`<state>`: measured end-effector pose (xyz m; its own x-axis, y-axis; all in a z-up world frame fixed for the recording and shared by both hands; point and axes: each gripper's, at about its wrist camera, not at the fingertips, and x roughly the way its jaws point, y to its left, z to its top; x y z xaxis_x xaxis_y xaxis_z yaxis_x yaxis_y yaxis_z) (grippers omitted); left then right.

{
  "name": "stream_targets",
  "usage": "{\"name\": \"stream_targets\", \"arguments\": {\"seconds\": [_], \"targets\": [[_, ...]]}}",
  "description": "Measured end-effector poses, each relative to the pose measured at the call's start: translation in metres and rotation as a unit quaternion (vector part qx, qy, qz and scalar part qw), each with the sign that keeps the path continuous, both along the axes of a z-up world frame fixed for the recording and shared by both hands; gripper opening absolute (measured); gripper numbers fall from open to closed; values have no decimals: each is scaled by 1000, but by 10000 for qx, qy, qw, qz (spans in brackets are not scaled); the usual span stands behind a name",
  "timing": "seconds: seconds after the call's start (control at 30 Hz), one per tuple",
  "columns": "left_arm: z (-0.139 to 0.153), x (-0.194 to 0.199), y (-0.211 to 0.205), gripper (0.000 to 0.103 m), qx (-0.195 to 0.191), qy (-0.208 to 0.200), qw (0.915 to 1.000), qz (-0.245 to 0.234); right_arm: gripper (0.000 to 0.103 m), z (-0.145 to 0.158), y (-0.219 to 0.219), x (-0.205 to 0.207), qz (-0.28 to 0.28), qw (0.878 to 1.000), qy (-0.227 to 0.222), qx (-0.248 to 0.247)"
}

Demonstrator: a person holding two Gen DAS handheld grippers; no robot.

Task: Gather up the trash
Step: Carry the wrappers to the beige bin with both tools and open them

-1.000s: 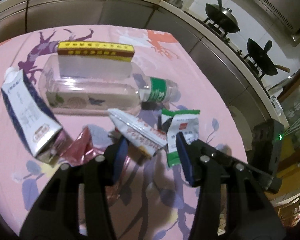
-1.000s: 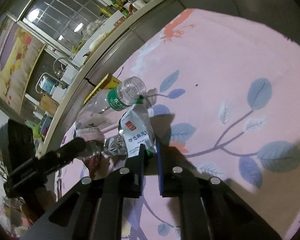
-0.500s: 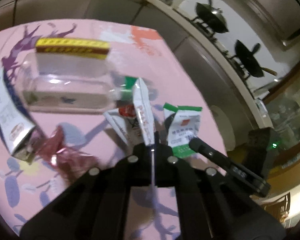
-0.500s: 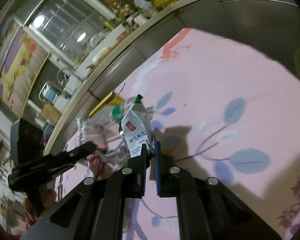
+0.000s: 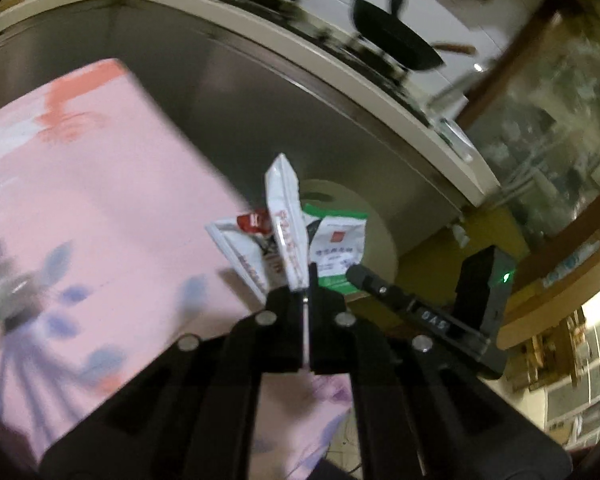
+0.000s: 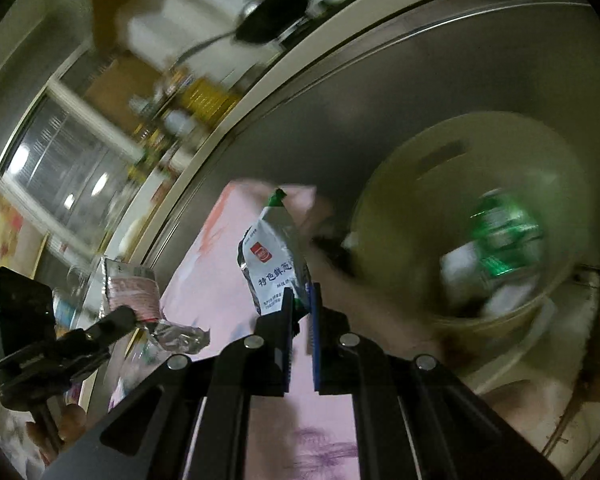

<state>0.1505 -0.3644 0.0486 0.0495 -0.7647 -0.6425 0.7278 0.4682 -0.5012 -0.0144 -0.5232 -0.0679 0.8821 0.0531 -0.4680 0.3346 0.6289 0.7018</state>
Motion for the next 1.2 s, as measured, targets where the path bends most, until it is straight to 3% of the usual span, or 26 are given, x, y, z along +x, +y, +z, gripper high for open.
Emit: {"name": "stream_targets", "arguments": {"seconds": [0.2, 0.37, 0.4, 0.43, 0.47, 0.5, 0.57, 0.77, 1.2], "targets": [[-7, -13, -96, 0, 203, -54, 9979, -608, 5, -17, -46, -21, -582, 9982, 141, 15], [-26, -20, -155, 0, 599, -241, 9949, -781, 8, -36, -60, -24, -803, 9964, 206, 155], [-32, -20, -164, 4, 725, -286, 9943, -725, 11, -38, -61, -23, -820, 9963, 215, 146], [-37, -19, -169, 17, 839, -289, 9937, -690, 14, -39, -67, -22, -842, 9961, 220, 134], [-44, -17, -175, 27, 1022, -267, 9925, -622, 27, -41, -68, -22, -894, 9957, 193, 125], [-47, -16, -177, 41, 1103, -269, 9920, -557, 47, -41, -69, -23, -921, 9955, 162, 130], [-51, -13, -175, 43, 1108, -299, 9924, -443, 60, -41, -70, -27, -1043, 9945, 53, 115], [-49, -7, -152, 43, 977, -110, 9949, -244, 60, -37, -68, -37, -1139, 9932, -193, 136], [-43, -24, -52, 43, 1012, -710, 9919, 283, 60, -16, -35, -32, -893, 9955, -262, 201]]}}
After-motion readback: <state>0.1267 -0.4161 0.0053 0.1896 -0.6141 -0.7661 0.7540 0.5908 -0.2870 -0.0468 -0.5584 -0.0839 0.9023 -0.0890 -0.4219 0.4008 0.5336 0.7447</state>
